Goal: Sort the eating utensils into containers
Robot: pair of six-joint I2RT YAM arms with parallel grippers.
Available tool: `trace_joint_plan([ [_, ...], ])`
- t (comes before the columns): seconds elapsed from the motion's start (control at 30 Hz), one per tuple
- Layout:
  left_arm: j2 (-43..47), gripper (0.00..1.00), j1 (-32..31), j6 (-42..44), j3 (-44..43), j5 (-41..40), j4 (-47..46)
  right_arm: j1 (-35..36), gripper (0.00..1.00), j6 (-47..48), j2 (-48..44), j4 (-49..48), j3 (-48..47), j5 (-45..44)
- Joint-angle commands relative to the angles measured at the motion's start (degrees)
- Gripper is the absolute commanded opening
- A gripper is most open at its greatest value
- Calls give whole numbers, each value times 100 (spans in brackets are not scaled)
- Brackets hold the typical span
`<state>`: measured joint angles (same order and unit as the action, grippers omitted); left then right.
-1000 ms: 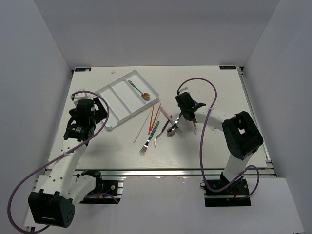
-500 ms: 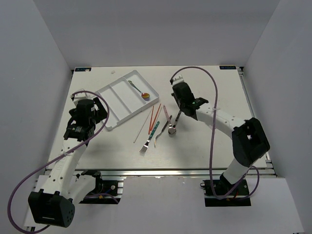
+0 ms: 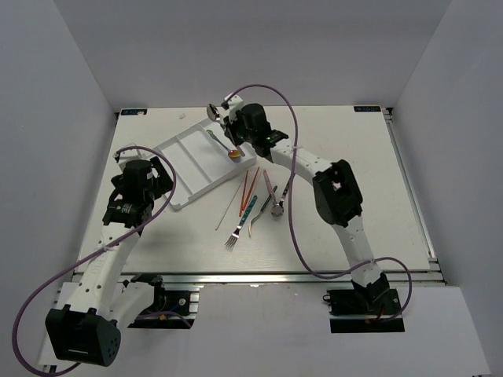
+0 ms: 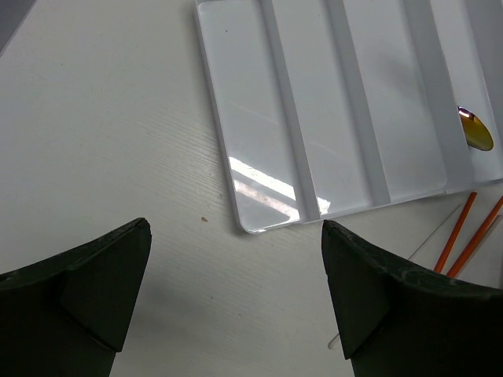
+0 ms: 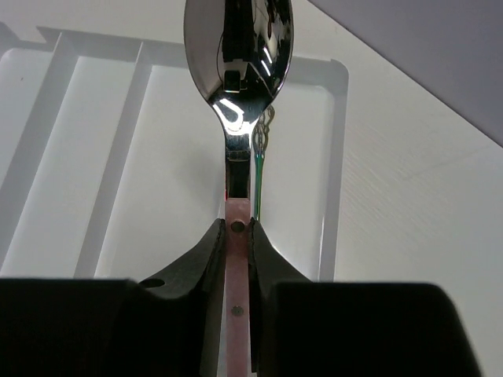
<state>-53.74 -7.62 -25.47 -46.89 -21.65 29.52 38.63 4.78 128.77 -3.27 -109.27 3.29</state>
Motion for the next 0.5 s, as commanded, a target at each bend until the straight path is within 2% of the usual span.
trace_joint_plan([
  [0.0,100,98,15,43,-110,-32,-60,-31,0,137,698,-316,-1232,154],
  [0.13,118,98,15,51,-109,11,-78,-22,0,129,1316,-358,-1920,102],
  [0.27,126,98,23,51,-118,47,-69,-40,0,85,1511,-420,-2037,-187],
  [0.3,126,98,15,51,-110,47,-78,-49,3,94,1485,-412,-2019,-232],
  [0.33,126,98,15,51,-109,55,-78,-49,22,85,1441,-377,-1975,-258],
  [0.37,126,98,15,51,-109,64,-78,-49,33,94,1388,-368,-1871,-267],
  [0.43,118,98,23,51,-109,82,-87,-49,47,120,1169,-324,-1773,-302],
  [0.47,118,98,15,51,-109,82,-87,-49,49,120,1072,-228,-1721,-337],
])
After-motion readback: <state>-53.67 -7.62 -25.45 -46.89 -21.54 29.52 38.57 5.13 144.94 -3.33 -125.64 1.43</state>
